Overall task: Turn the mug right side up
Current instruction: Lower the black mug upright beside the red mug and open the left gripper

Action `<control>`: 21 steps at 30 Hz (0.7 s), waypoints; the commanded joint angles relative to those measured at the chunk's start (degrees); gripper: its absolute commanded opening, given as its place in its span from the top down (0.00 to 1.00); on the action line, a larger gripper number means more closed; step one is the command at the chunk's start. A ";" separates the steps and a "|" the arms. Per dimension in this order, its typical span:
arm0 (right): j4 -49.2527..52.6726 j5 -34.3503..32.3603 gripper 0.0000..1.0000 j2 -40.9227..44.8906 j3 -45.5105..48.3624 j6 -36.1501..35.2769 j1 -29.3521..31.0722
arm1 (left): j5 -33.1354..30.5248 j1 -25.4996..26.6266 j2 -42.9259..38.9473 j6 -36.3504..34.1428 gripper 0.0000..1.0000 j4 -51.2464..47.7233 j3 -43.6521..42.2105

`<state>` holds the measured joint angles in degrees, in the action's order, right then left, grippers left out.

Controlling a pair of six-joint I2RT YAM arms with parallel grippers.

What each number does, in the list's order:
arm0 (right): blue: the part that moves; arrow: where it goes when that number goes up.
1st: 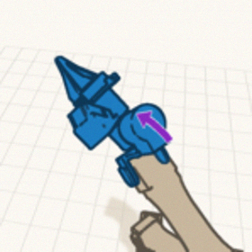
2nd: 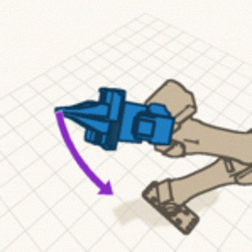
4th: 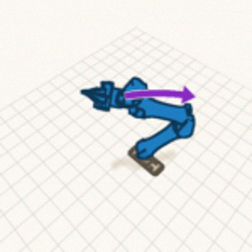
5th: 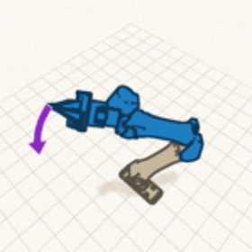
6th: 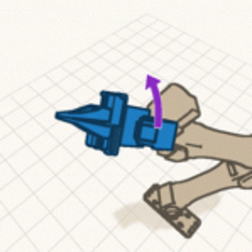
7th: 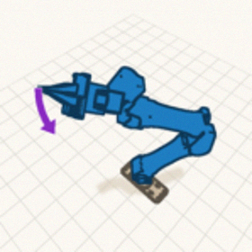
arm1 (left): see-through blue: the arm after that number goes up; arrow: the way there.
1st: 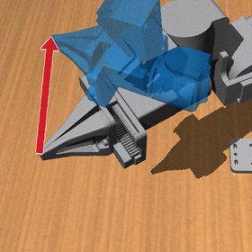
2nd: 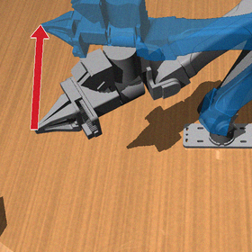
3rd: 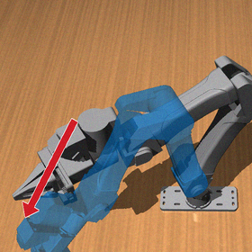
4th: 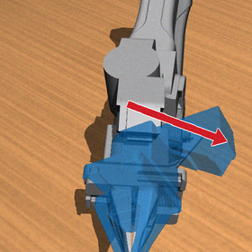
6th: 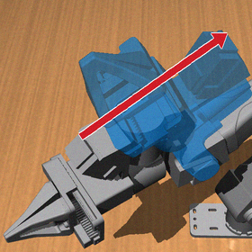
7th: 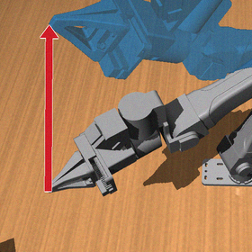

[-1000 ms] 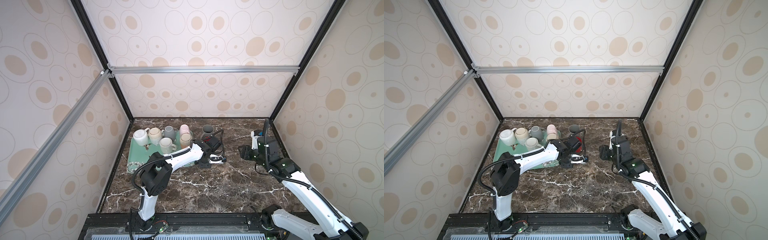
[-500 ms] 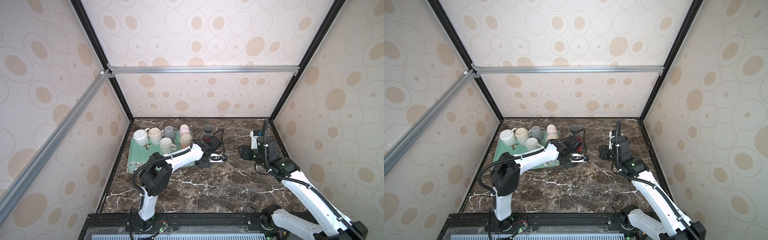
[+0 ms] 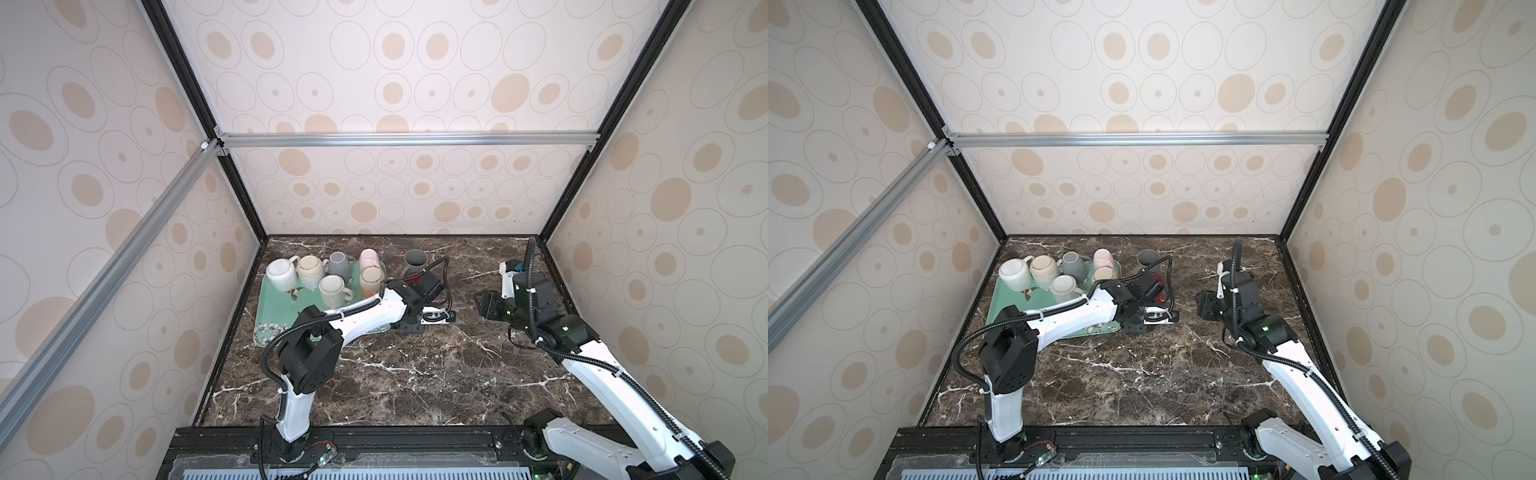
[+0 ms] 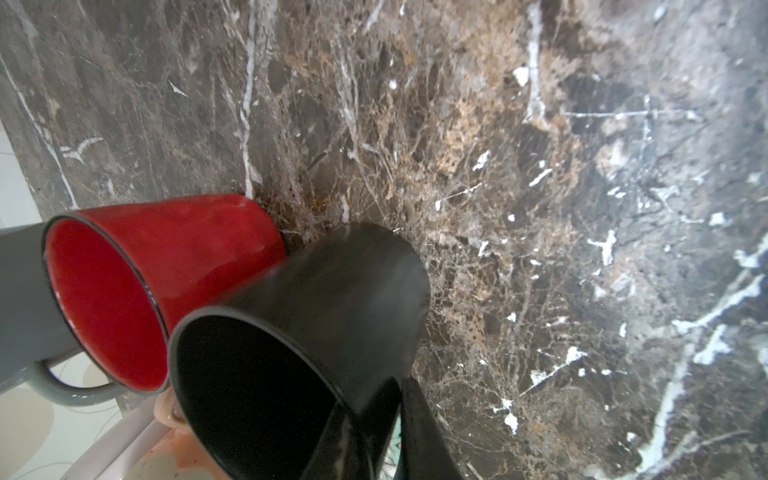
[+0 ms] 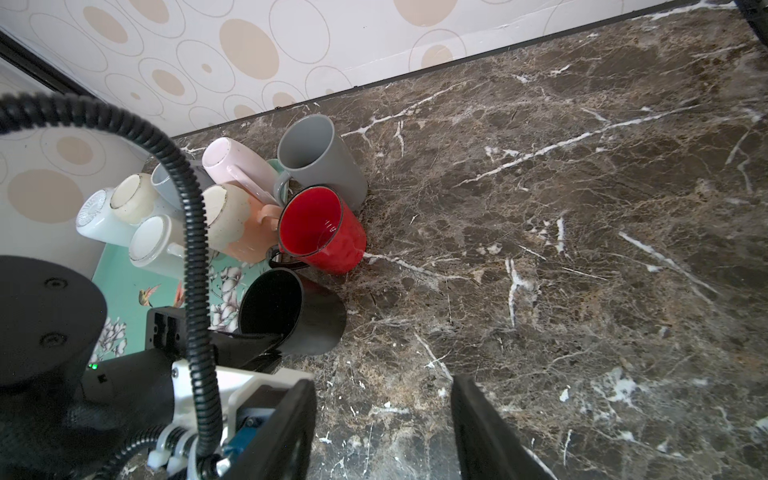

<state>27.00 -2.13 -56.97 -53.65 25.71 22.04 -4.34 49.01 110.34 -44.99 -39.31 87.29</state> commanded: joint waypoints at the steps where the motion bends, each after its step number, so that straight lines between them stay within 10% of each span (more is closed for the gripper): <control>1: -0.81 0.64 0.44 -0.31 0.21 0.63 -0.31 | 1.38 0.47 -3.93 -4.39 0.85 6.51 -2.91; 21: 0.55 0.11 0.44 0.63 -0.48 1.20 -0.28 | -4.88 0.40 -4.37 -9.65 0.63 10.59 -0.71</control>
<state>27.03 -1.69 -57.10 -53.65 26.26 22.04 -7.01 49.21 107.79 -52.29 -29.30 83.90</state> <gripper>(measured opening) 0.557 0.357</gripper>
